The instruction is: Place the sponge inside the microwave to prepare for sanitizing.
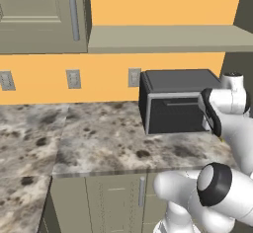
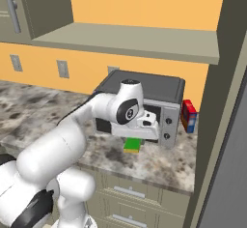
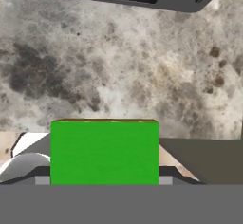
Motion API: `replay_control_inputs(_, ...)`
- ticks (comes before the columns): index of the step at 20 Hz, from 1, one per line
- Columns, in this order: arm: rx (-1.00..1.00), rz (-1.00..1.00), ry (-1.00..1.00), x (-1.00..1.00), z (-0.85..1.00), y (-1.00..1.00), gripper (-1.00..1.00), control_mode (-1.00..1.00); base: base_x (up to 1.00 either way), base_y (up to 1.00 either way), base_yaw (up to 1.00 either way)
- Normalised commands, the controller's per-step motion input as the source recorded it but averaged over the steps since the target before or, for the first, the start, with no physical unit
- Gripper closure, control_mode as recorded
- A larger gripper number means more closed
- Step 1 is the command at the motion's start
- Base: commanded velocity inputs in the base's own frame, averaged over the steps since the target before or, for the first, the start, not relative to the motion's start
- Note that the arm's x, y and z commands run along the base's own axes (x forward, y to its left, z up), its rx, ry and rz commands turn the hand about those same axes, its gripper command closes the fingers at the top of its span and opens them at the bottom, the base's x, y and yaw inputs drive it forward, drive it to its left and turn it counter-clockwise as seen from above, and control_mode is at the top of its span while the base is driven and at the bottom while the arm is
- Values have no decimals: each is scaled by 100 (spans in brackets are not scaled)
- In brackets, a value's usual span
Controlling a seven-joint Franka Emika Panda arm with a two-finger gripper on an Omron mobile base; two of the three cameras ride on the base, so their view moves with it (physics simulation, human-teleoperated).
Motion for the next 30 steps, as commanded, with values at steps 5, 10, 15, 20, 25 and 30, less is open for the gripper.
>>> replay_control_inputs(5, 1, 0, 0, -25, 42, 29, 100, -100, 0, 0, 0)
replay_control_inputs(10, 4, -11, 0, -18, 47, 21, 100, -100, 0, 0, 0)
replay_control_inputs(15, 16, -11, 0, -29, 41, 20, 100, -100, 0, 0, 0)
replay_control_inputs(20, 19, -12, 0, -22, 39, 18, 100, -100, 0, 0, 0)
replay_control_inputs(25, 2, -9, 2, -5, 22, 20, 100, -100, 0, 0, 0)
replay_control_inputs(30, 0, -6, 5, -6, 25, 13, 100, -100, 0, 0, 0)
